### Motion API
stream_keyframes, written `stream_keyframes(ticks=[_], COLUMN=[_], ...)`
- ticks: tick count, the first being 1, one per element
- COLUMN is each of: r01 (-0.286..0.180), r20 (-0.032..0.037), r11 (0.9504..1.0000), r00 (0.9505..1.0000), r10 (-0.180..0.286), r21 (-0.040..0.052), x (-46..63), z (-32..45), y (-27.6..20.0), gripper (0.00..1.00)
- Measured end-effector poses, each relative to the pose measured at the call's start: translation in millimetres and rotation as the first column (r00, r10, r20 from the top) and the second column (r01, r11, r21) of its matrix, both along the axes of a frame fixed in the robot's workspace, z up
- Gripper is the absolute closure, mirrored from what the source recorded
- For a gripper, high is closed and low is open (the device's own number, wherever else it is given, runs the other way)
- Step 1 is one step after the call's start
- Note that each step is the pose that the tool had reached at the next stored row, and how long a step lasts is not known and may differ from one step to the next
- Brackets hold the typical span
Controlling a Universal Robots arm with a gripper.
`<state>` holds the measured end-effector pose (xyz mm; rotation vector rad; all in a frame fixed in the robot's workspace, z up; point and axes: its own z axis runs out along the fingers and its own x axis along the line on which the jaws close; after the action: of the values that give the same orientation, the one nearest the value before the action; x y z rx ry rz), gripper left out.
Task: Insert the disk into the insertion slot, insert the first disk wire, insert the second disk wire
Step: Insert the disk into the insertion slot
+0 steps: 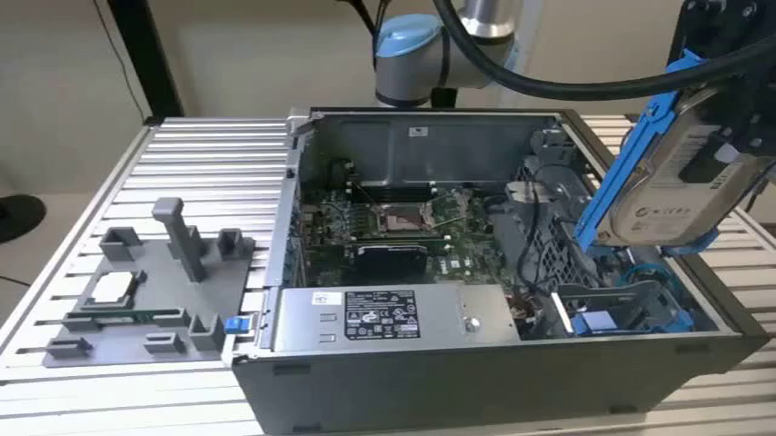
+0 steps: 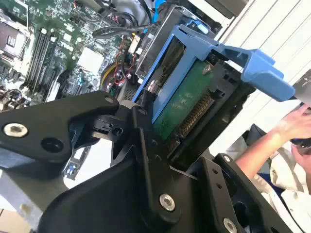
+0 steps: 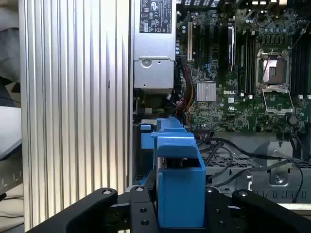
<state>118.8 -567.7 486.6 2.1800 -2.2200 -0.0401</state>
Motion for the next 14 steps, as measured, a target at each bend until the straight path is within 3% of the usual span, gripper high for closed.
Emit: stream_keyframes(ticks=[14], r01=[0.000], r20=[0.0000], r11=[1.0000], r00=[1.0000], r10=[0.000], r21=[0.0004], x=[0.8], z=[-0.9], y=[0.0], gripper=[1.00])
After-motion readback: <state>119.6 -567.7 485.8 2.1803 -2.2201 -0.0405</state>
